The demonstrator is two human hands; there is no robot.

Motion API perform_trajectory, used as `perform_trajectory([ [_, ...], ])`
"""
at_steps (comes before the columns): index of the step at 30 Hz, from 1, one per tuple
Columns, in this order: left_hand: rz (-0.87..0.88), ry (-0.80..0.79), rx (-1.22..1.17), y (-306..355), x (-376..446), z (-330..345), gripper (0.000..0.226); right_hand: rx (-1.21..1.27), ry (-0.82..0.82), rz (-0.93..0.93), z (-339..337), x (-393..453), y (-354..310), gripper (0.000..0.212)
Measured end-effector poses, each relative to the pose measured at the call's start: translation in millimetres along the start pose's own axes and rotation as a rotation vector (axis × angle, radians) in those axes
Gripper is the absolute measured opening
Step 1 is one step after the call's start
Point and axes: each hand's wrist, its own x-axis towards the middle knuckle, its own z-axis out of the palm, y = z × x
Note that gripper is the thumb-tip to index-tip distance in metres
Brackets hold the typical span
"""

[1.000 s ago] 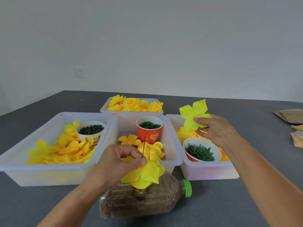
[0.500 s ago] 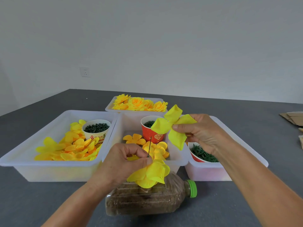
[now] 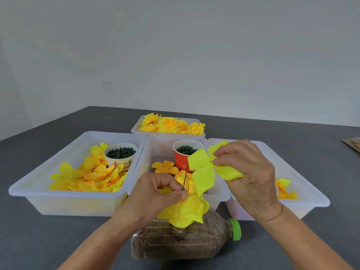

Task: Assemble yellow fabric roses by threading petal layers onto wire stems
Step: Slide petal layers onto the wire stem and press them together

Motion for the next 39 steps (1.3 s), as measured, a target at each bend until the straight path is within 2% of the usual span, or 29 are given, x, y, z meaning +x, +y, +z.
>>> perform_trajectory([
  [6,-0.002,0.004,0.006,-1,0,0,0.006,0.051,-0.067,0.07,-6,0,-2,0.008],
  [7,-0.003,0.006,0.004,0,0,0,0.008,0.122,-0.094,0.165,-7,0,-3,0.015],
  [9,-0.001,0.018,-0.003,0,0,1,0.017,0.372,-0.145,0.483,-10,6,-7,0.023],
  [12,-0.005,0.023,-0.007,2,0,2,0.021,0.772,-0.245,0.893,-13,16,-8,0.012],
  [13,-0.006,0.022,-0.012,2,0,2,0.021,0.866,-0.273,1.014,-14,20,-5,0.015],
  [15,-0.004,0.023,-0.019,2,0,2,0.022,0.943,-0.347,1.194,-15,28,-4,0.026],
  [17,-0.004,0.026,-0.02,3,0,2,0.018,0.942,-0.422,1.295,-13,35,-5,0.029],
  [19,-0.009,0.027,-0.018,2,0,2,0.012,0.963,-0.487,1.359,-10,39,-8,0.022],
  [22,-0.02,0.03,-0.011,2,1,2,0.011,1.05,-0.496,1.423,-4,45,-10,0.005],
  [25,-0.036,0.029,-0.011,1,1,2,0.009,1.111,-0.454,1.475,0,50,-9,0.016],
  [28,-0.054,0.04,-0.028,0,1,2,0.003,1.064,-0.506,1.435,6,49,-10,0.037],
  [31,-0.058,0.051,-0.07,1,0,3,0.021,1.038,-0.54,1.448,13,46,-14,0.057],
  [33,-0.073,0.05,-0.081,2,0,4,0.043,1.057,-0.551,1.45,16,44,-15,0.058],
  [34,-0.082,0.051,-0.081,2,0,4,0.045,1.057,-0.556,1.447,17,44,-16,0.057],
  [39,-0.092,0.075,-0.034,1,2,4,0.022,1.029,-0.59,1.428,20,44,-18,0.047],
])
